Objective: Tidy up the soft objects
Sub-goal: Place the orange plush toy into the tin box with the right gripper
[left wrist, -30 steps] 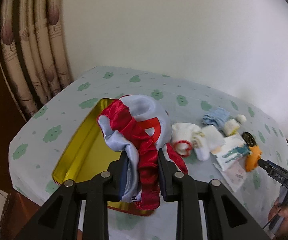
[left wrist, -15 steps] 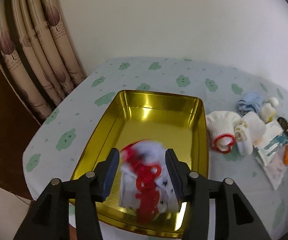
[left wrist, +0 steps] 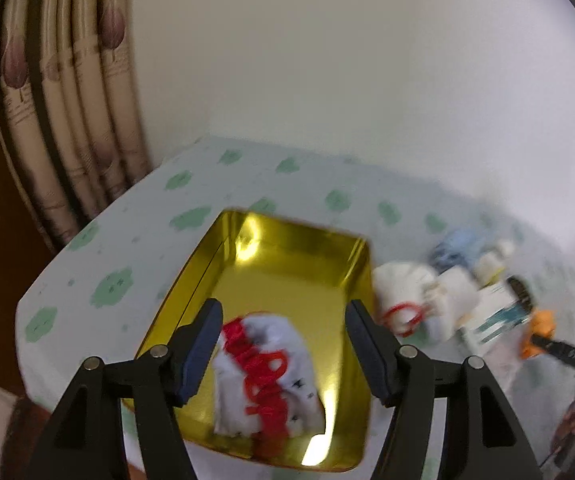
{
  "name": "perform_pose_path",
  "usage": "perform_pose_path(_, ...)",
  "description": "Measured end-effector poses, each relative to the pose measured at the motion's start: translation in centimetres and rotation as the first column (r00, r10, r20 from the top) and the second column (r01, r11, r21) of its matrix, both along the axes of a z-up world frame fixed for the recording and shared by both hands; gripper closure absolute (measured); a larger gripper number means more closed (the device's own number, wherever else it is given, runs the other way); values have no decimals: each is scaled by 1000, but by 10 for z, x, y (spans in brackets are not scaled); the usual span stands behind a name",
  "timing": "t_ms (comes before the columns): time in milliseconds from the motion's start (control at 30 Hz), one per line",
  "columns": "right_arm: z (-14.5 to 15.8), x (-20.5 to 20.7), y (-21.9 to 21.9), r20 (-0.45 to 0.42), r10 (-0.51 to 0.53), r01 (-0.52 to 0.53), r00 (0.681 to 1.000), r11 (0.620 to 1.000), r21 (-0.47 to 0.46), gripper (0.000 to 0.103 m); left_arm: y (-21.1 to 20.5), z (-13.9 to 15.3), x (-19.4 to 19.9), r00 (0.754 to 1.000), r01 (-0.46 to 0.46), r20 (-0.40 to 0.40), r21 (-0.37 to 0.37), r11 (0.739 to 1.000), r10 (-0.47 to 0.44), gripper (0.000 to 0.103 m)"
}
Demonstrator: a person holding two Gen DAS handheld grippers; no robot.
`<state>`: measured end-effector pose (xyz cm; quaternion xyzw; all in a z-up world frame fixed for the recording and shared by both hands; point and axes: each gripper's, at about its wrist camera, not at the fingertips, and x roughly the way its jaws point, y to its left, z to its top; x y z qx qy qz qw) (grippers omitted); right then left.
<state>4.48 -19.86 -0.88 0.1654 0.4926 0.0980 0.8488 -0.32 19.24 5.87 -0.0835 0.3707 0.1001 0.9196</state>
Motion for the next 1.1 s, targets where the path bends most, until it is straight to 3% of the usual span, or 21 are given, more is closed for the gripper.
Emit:
perform_pose_path(100,15,-8,-7,22,7,-8,1000,1000,28,62,2,7,-2,1000,-2,7,14,1000,2,36)
perform_pose_path(233,59,-19,13,110,98,-102,989,994,30,62,11,11,-25,993,-112,32,0,994,112,36)
perform_pose_path(367,103,-19,70,180,243,-251,953,968,25,62,17,2,-60,973,-231,20,40,972,230,36)
perform_pose_path(533,124,-3,166,181,413,-431,893,899,75,62,21,-8,-104,937,-350,33,65,935,348,36)
perform_pose_path(700,102,28,281,81,550,-555,831,826,96,61,30,-13,-117,916,-400,44,113,910,398,36)
perform_pose_path(833,68,45,349,-19,597,-594,802,801,72,61,36,-19,-117,909,-416,37,150,897,415,36)
perform_pose_path(1100,36,68,415,-103,622,-624,777,781,8,61,52,-22,-119,901,-434,28,86,897,433,36)
